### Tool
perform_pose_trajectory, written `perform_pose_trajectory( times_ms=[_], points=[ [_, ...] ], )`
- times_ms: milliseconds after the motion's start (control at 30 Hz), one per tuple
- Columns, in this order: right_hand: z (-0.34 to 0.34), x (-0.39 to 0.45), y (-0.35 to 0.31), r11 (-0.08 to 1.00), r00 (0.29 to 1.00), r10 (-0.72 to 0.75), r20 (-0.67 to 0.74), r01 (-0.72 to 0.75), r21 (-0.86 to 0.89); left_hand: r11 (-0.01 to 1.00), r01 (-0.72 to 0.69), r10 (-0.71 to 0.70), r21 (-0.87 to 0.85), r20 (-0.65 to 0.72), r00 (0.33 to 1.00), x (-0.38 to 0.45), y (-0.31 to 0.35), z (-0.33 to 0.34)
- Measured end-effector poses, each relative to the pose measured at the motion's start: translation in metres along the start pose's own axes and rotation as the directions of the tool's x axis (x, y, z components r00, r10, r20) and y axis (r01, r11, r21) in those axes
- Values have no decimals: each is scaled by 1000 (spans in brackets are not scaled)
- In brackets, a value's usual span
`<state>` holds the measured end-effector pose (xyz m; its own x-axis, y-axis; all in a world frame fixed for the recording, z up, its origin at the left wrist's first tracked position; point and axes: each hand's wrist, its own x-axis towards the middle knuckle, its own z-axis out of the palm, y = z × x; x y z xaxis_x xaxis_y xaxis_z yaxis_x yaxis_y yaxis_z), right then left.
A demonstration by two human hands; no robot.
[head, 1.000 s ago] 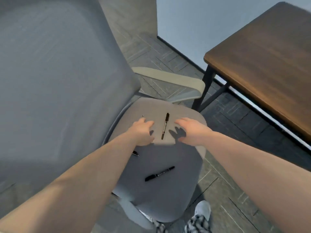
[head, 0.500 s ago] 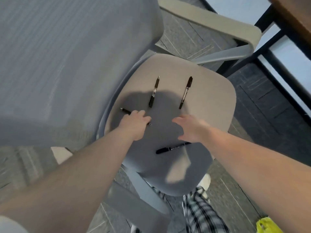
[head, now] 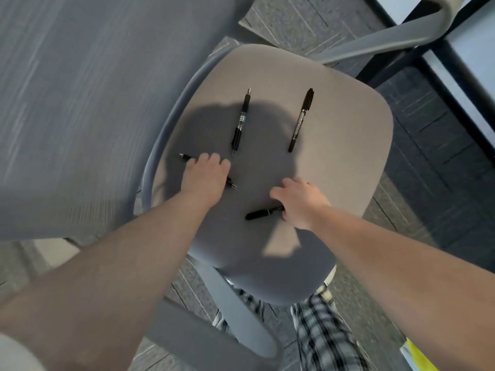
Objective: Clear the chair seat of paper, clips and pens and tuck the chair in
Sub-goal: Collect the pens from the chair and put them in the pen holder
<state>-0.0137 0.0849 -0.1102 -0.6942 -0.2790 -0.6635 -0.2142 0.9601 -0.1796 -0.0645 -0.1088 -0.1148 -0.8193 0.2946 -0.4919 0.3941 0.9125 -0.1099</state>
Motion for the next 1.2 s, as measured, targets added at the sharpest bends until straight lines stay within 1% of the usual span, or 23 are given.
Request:
perform_pose_trajectory(
  times_ms=[100, 167, 267, 333, 400, 467, 533, 600, 700, 833, 933, 1067, 1200],
  points=[
    [0, 6, 0, 1000, 1000, -28, 15, 27, 8, 1000, 3, -3, -4, 13, 1000, 4, 1, -1],
    [-2, 8, -1, 999, 999, -46, 25, 45, 12, 998, 23, -22, -56, 12, 1000, 6, 2, -2],
    [-8, 7, -1, 997, 999, -46, 13, 45, 68, 971, 54, -62, -232, -27, 998, 8, 3, -5],
    [-16, 6, -2, 989, 999, -19, -32, 24, 147, 928, 81, -117, -364, -80, 990, 11, 3, -9],
    [-25, 8, 1, 963, 992, 61, -111, -29, 266, 876, 101, -184, -472, -132, 974, 16, 3, -16],
    [-33, 14, 8, 907, 963, 193, -188, -102, 407, 819, 119, -250, -561, -161, 955, 24, 5, -24],
    [-40, 24, 18, 833, 915, 329, -236, -163, 529, 748, 148, -317, -647, -152, 936, 34, 8, -33],
    [-48, 32, 28, 761, 861, 440, -257, -205, 616, 684, 181, -360, -707, -111, 926, 45, 11, -39],
    [-61, 43, 40, 680, 814, 526, -245, -229, 696, 646, 193, -382, -738, -93, 920, 61, 16, -44],
    [-69, 58, 52, 616, 766, 594, -244, -238, 751, 633, 190, -392, -750, -99, 915, 79, 22, -44],
    [-71, 69, 56, 598, 744, 626, -234, -264, 757, 641, 208, -380, -739, -71, 922, 90, 26, -42],
    [-71, 82, 57, 611, 750, 625, -216, -297, 734, 660, 293, -380, -691, 29, 925, 97, 31, -38],
    [-70, 82, 52, 626, 747, 632, -207, -334, 705, 667, 339, -395, -663, 71, 916, 97, 34, -36]
  ],
)
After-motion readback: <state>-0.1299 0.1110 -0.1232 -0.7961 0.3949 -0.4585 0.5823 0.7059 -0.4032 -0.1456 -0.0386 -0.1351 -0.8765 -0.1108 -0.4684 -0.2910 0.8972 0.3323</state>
